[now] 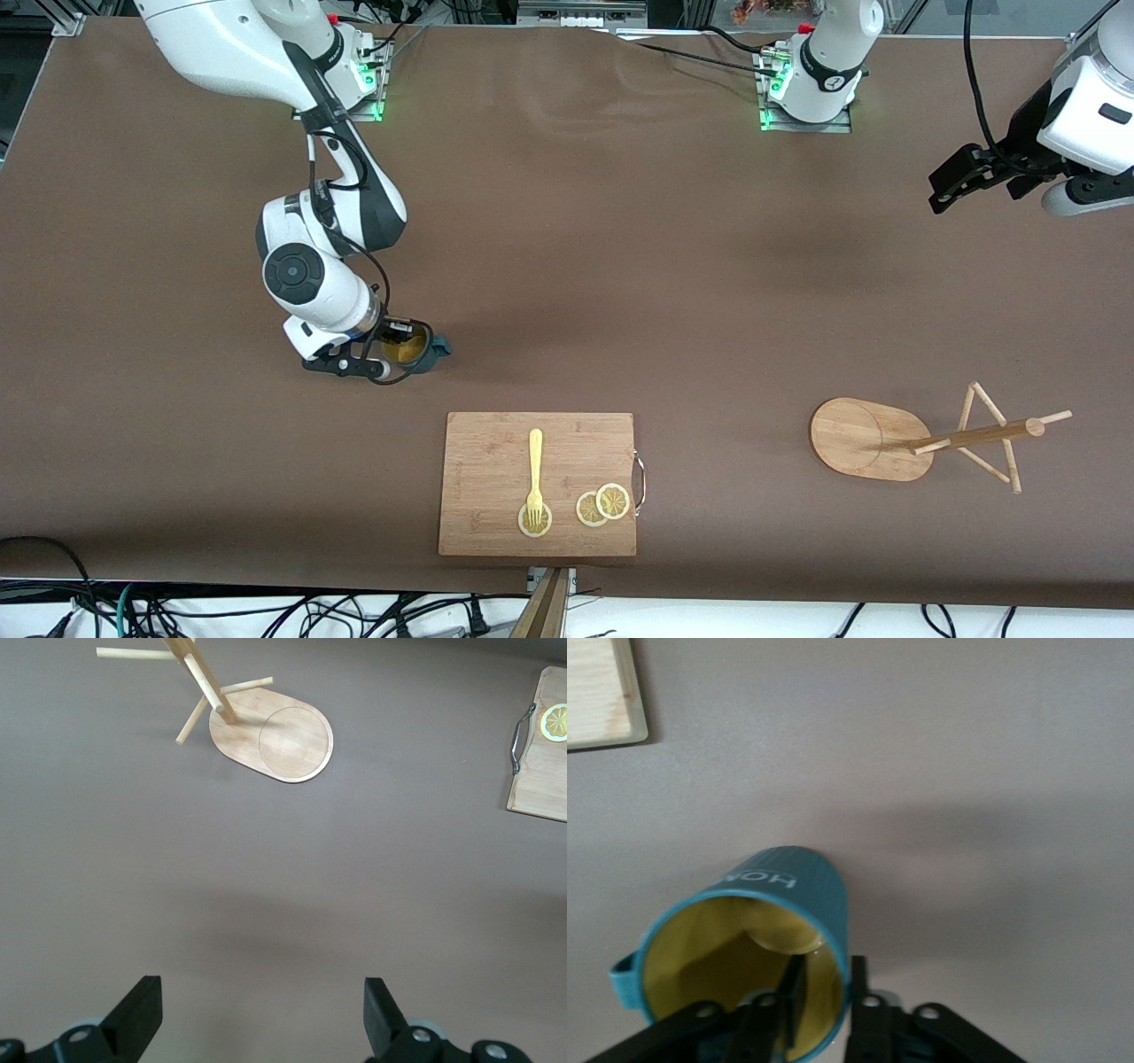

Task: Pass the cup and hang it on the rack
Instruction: 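Reach the right gripper down to the teal mug rim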

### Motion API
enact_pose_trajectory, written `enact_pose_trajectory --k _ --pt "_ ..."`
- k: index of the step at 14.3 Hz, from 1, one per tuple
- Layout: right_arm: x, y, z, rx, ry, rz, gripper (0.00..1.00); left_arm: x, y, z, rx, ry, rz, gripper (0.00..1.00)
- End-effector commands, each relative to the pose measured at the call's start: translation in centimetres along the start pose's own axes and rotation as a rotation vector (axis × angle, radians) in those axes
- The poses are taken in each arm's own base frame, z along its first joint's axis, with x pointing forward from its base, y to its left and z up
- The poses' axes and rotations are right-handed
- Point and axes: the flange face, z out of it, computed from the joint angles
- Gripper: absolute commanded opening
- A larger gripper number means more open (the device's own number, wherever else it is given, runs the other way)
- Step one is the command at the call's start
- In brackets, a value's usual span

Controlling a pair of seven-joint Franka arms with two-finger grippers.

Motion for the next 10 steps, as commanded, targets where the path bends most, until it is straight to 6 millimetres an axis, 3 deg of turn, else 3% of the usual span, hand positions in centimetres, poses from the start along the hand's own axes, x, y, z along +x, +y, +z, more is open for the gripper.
enact_pose_trajectory --k 1,3,6,8,10 --pt "0.0 -0.1 -0.5 0.007 0.014 0.005 0.00 0.0 -0.1 -0.5 -0.024 0.005 0.016 1.00" --pt "0.3 -0.2 -1.8 0.016 0.029 0.003 0.00 0.0 -0.1 -0.4 -0.023 0.003 0.016 1.00" --pt "1.0 -1.7 -5.9 0.025 0.006 0.025 0.00 0.0 -0.1 -0.4 -0.023 0.003 0.016 1.00" --pt "0.7 -4.9 -9.0 0.086 -0.015 0.122 0.00 0.0 -0.1 -0.4 -0.023 0.003 0.016 1.00" --pt "-0.8 -8.4 -9.3 0.152 -0.050 0.197 0.00 0.0 -0.1 -0.5 -0.024 0.005 0.016 1.00"
